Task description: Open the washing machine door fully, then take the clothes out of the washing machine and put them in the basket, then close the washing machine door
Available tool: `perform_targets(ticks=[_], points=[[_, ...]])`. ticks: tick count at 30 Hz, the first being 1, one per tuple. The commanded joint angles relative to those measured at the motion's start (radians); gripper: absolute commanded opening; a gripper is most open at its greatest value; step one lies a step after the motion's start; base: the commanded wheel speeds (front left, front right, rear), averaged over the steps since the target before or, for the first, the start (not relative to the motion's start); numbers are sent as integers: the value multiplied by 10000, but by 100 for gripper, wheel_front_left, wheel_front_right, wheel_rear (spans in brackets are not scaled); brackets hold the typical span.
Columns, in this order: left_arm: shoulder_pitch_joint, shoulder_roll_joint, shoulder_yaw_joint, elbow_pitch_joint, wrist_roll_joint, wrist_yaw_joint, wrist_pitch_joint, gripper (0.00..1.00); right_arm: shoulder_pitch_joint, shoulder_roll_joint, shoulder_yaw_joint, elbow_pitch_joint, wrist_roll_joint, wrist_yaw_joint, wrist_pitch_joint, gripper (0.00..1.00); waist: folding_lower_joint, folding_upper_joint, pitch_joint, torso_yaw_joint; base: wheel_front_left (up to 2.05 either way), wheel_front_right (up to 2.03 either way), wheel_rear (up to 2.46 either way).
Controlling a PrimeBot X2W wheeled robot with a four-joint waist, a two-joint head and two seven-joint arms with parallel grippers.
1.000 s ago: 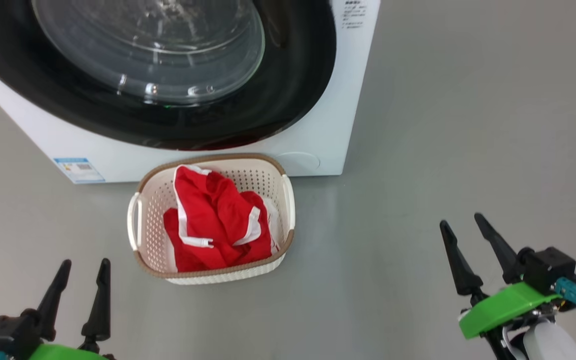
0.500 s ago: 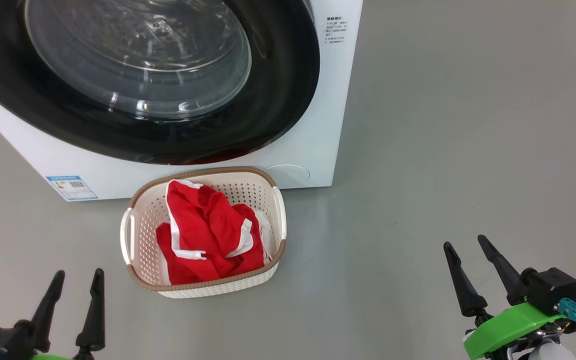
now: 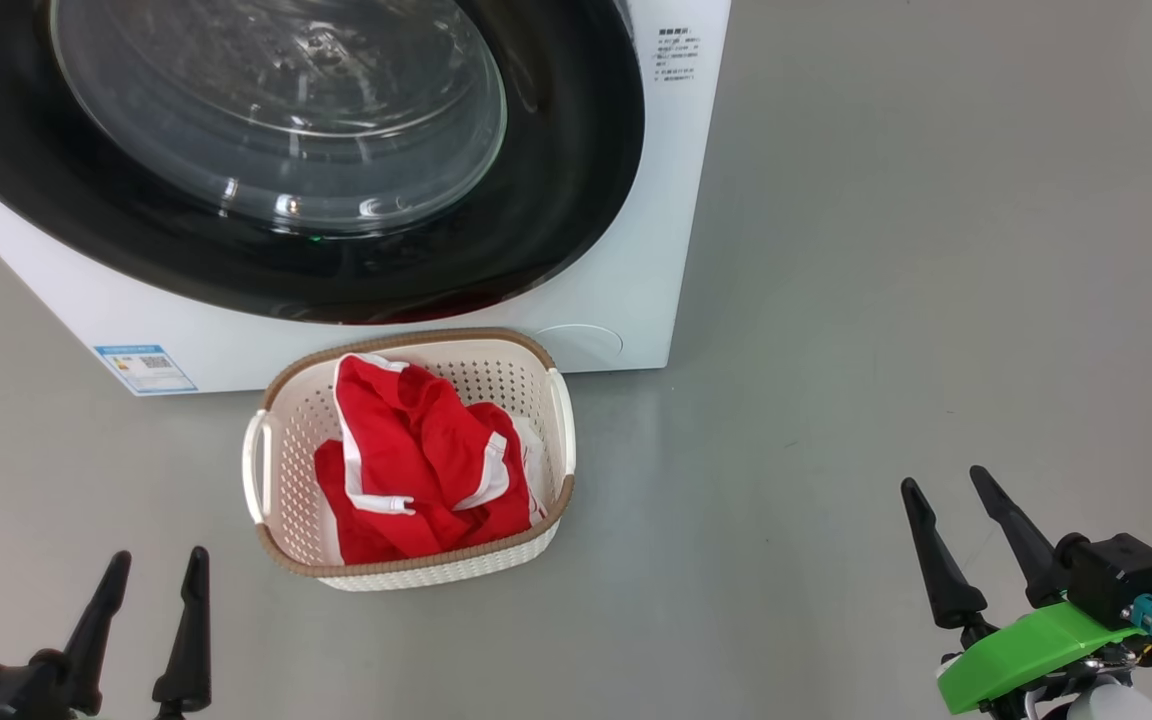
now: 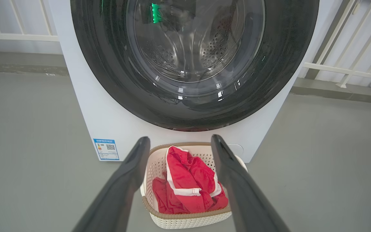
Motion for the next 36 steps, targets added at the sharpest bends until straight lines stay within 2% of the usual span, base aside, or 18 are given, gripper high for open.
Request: perform_targets(ticks=[1, 4, 5, 9, 16, 20, 36], points=[[-198, 230, 339, -215, -89, -29, -93, 100, 93, -88, 177, -266, 40, -19, -48, 100, 0, 0, 2, 0, 0, 0, 0], [-204, 240, 318, -218, -111, -29, -93, 100, 89, -83, 180, -274, 31, -19, -48, 100, 0, 0, 13, 1, 0, 0, 0], [-1, -12, -23, 36, -41, 0, 6, 0, 2, 21, -4, 29, -1, 0, 0, 0, 0, 0, 13, 0, 0, 0, 0], [34, -406, -156, 463, -52, 2, 60, 0, 149, 235, 27, 480, 1, 0, 14, 0, 0, 0, 14, 0, 0, 0, 0], [24, -453, -91, 403, -761, 6, 222, 0, 189, 267, -18, 383, 768, -1, 176, 0, 22, 0, -90, 22, 0, 0, 0], [-23, -480, -54, 430, -1162, 11, 316, 0, 173, 283, -43, 385, 1204, -2, 271, 0, 2, 0, -119, 35, 0, 0, 0], [-194, -599, 116, 509, -2765, -3, 712, 0, 142, 373, -174, 311, 2933, -4, 672, 0, 0, 0, -299, 86, 0, 0, 0]])
